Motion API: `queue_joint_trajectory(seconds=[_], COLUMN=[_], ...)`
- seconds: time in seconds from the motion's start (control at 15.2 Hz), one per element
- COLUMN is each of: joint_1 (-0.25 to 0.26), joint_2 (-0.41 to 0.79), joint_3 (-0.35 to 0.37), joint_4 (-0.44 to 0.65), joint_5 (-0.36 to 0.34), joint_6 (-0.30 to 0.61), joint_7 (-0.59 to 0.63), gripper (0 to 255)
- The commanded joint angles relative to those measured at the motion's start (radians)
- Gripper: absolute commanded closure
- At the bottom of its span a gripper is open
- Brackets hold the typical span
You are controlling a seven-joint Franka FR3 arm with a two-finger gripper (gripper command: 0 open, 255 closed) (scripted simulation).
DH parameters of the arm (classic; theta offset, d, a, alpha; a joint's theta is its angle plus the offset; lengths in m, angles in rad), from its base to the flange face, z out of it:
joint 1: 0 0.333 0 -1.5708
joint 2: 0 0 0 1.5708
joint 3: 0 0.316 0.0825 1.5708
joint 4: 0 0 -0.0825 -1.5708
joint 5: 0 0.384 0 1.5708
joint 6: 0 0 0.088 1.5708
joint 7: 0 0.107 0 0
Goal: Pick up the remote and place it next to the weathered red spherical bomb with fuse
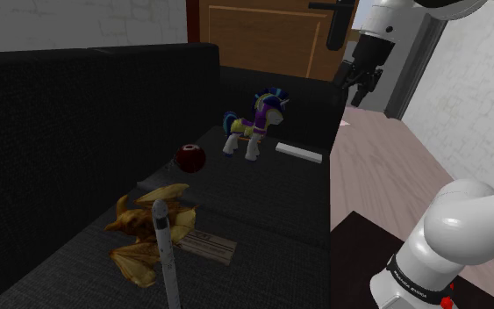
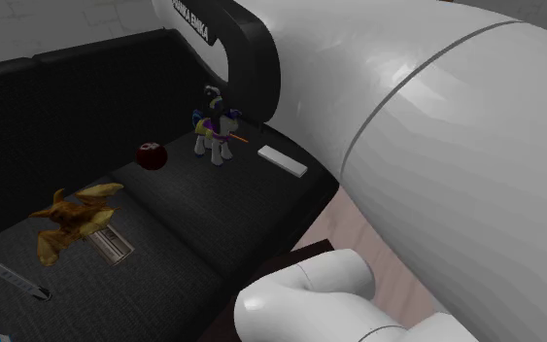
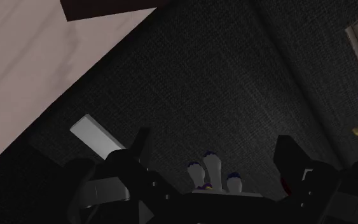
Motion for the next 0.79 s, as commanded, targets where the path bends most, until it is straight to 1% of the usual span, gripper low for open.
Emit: queue_joint_trajectory(seconds=[0.0, 0.4, 0.73], joint_1=[0.000, 0.006, 0.014], joint_2=[0.000, 0.086, 0.201], joint_3=[0.000, -0.093, -0.171], joint_4=[0.000, -0.084, -0.113], joint_5=[0.000, -0.062, -0.102], joint_6=[0.000, 0.151, 0.282], joint_7=[0.000, -0.176, -0.319], gripper=[0, 0, 0])
